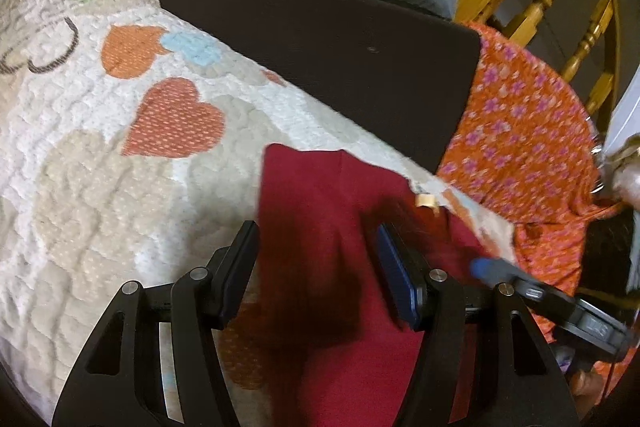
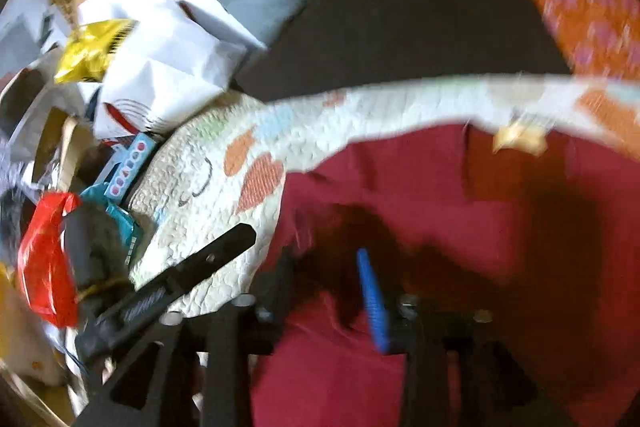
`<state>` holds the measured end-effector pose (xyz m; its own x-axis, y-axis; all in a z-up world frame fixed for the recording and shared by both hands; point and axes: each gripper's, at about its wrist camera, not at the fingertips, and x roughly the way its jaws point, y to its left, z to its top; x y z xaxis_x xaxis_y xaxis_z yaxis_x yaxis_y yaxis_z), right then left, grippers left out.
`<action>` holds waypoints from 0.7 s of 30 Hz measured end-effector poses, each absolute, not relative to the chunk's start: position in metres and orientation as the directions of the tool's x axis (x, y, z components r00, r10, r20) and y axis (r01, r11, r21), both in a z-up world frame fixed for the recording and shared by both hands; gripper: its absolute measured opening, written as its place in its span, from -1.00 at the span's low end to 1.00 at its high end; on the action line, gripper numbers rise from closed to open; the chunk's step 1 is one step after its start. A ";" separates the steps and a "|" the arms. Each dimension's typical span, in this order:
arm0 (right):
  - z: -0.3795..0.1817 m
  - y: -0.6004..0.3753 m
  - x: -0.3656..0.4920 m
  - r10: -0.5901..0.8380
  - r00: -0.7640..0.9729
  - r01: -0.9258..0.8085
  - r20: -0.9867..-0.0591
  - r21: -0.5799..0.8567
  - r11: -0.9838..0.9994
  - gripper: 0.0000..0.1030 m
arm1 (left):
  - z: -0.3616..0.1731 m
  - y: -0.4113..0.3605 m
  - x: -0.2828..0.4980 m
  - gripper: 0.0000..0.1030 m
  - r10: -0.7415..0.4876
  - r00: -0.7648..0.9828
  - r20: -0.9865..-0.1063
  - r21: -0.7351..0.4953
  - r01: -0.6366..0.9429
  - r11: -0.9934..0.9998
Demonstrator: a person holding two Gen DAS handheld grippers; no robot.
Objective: Fold small clothes
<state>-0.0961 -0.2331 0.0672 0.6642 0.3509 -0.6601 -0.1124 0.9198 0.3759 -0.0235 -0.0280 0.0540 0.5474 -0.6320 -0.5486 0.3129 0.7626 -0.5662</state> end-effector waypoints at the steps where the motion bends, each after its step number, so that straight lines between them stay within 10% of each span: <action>1: 0.075 -0.240 -0.105 0.327 0.684 -0.121 -0.652 0.340 0.933 -0.10 | 0.054 -0.030 -0.025 0.18 -0.647 0.537 -0.541 -0.580 0.319 0.749; 10: 0.097 -0.357 -0.215 -0.059 0.770 0.151 -0.636 0.090 0.984 -0.09 | 0.054 -0.069 -0.036 0.19 -0.585 0.522 -0.620 -0.457 0.367 0.811; 18: 0.062 -0.389 -0.228 -0.018 0.730 0.198 -0.683 0.187 0.962 -0.09 | 0.043 -0.098 -0.027 0.16 -0.523 0.502 -0.689 -0.370 0.377 0.849; 21: 0.067 -0.383 -0.234 -0.027 0.734 0.180 -0.679 0.156 0.971 -0.09 | 0.046 -0.109 -0.026 -0.20 -0.483 0.510 -0.712 -0.305 0.395 0.867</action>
